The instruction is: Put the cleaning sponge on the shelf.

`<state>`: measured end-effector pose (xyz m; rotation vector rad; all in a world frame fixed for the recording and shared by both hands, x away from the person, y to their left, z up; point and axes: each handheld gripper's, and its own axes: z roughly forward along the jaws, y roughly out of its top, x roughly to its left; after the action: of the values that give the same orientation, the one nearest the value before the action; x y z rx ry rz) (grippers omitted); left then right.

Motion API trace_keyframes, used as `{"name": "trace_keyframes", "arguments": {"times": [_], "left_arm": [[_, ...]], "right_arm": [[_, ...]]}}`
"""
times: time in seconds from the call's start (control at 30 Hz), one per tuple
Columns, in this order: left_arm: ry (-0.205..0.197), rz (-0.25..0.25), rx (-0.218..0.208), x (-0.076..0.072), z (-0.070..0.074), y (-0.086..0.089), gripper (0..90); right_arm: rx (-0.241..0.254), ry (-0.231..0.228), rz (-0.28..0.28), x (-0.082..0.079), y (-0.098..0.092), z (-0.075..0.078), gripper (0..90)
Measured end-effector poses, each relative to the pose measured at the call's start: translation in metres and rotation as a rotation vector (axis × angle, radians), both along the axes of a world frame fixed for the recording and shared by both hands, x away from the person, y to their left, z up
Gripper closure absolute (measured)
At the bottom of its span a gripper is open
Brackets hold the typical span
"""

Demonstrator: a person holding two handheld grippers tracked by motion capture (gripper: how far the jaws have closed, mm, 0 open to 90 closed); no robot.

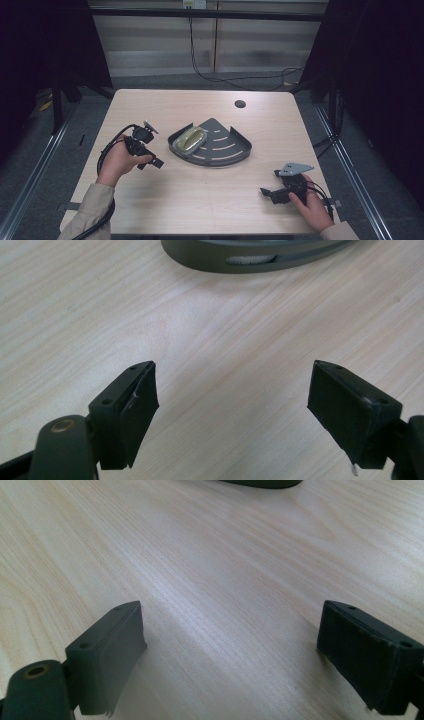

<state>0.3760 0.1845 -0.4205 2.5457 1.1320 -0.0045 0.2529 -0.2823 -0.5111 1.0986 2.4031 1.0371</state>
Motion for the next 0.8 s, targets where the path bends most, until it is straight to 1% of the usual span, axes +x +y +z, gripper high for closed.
{"name": "trace_keyframes", "arguments": {"times": [0.13,0.23,0.4,0.57,0.67,0.73,0.8], "left_arm": [[0.002,0.005,0.003,-0.003,-0.006,0.004,19.6],[0.002,0.017,-0.008,-0.006,-0.01,0.008,19.6],[0.013,0.015,-0.002,-0.009,-0.016,0.013,19.7],[0.02,0.019,-0.002,-0.012,-0.025,0.017,19.6],[0.015,0.028,-0.008,-0.014,-0.029,0.019,19.6],[0.011,0.022,-0.013,-0.015,-0.032,0.02,19.6],[0.004,0.031,-0.022,-0.017,-0.036,0.022,19.6]], "right_arm": [[-0.002,0.0,-0.001,0.0,0.0,0.0,11.1],[0.0,0.0,0.0,0.0,0.0,0.0,11.1],[0.0,0.0,0.0,0.0,0.0,0.0,11.1],[0.0,0.0,0.0,0.0,0.0,0.0,11.1],[0.0,0.0,0.0,0.0,0.0,0.0,11.1],[0.0,0.0,0.0,0.0,0.0,0.0,11.1],[-0.002,0.0,-0.001,0.0,0.0,0.0,11.1]]}}
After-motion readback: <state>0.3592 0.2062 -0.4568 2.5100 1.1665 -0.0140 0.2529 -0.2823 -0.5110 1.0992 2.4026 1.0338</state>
